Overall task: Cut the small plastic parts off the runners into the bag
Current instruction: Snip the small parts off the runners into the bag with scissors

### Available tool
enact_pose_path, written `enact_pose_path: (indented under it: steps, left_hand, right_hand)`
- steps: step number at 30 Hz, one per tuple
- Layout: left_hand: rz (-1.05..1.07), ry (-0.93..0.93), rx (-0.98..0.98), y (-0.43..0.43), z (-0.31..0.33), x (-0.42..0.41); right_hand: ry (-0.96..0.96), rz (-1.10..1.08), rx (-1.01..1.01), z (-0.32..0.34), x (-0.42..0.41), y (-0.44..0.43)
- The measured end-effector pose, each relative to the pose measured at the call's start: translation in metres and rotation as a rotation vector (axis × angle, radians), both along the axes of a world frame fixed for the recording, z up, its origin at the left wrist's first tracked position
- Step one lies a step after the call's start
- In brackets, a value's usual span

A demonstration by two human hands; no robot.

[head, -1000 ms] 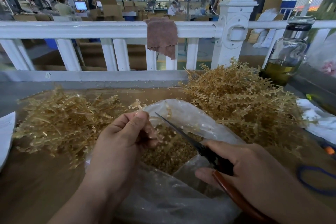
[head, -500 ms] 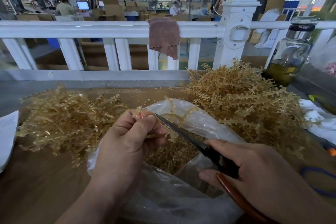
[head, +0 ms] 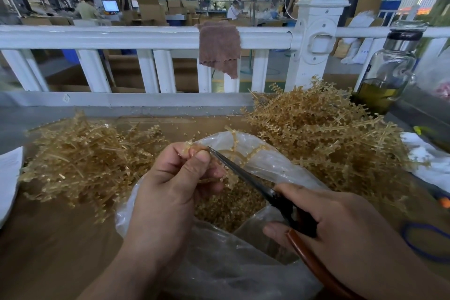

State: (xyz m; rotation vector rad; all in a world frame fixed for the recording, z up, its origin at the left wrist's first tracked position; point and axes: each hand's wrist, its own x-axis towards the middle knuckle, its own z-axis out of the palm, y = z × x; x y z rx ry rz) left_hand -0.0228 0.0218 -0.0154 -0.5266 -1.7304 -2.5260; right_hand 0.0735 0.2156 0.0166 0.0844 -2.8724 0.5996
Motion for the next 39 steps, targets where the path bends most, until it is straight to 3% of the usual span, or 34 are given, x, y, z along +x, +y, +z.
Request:
enact_pose_path:
  steps: [27,39]
  left_hand:
    - [0.097,0.067,-0.146,0.0011,-0.0075,0.0009]
    - [0.100,0.054,-0.149,0.0038,-0.0033,0.0052]
  right_hand:
    - [0.000,0.038,-0.013,0.0004,0.0014,0.0065]
    - [0.114,0.015,0.045,0.0032,0.0038,0.0074]
